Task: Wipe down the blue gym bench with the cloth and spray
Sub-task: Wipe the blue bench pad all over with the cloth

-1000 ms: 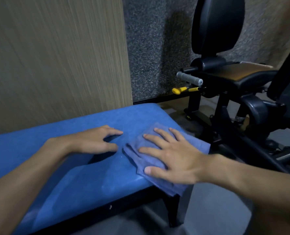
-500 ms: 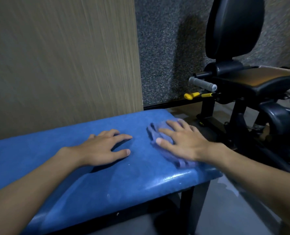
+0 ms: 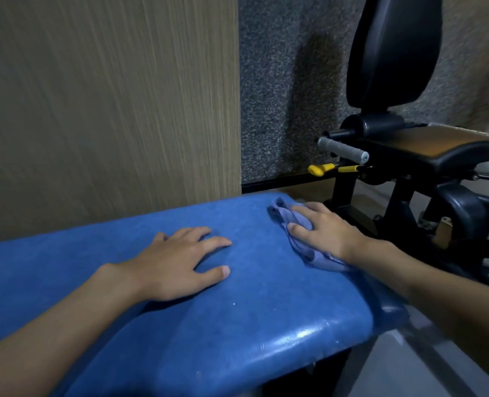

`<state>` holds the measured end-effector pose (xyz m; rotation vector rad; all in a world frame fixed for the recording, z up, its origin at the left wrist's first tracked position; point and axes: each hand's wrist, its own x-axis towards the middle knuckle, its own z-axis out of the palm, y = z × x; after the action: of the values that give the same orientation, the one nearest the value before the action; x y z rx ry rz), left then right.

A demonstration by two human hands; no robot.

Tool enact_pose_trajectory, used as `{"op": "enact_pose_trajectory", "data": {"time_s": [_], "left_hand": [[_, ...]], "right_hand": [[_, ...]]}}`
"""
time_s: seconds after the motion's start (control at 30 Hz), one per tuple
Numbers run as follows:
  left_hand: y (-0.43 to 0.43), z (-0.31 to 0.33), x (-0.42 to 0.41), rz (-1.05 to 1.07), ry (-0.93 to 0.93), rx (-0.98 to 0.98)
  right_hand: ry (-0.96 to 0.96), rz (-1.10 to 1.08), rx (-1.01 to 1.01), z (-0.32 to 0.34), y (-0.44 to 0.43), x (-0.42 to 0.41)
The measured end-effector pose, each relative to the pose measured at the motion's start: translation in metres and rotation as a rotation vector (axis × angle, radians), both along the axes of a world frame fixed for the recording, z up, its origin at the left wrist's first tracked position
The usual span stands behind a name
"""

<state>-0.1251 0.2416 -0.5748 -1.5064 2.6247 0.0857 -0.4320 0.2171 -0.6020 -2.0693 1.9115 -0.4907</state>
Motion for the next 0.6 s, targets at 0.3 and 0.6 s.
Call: {"op": "enact_pose_trajectory", "data": {"time_s": [0.3, 0.6], "left_hand": [[-0.01, -0.003, 0.009, -0.005, 0.097, -0.023], [-0.005, -0.006, 0.012, 0.018, 0.078, -0.057]], "right_hand": [[0.415, 0.49, -0.144, 0.015, 0.116, 0.063], [0.233, 0.143, -0.043, 0.012, 0.009, 0.023]]}}
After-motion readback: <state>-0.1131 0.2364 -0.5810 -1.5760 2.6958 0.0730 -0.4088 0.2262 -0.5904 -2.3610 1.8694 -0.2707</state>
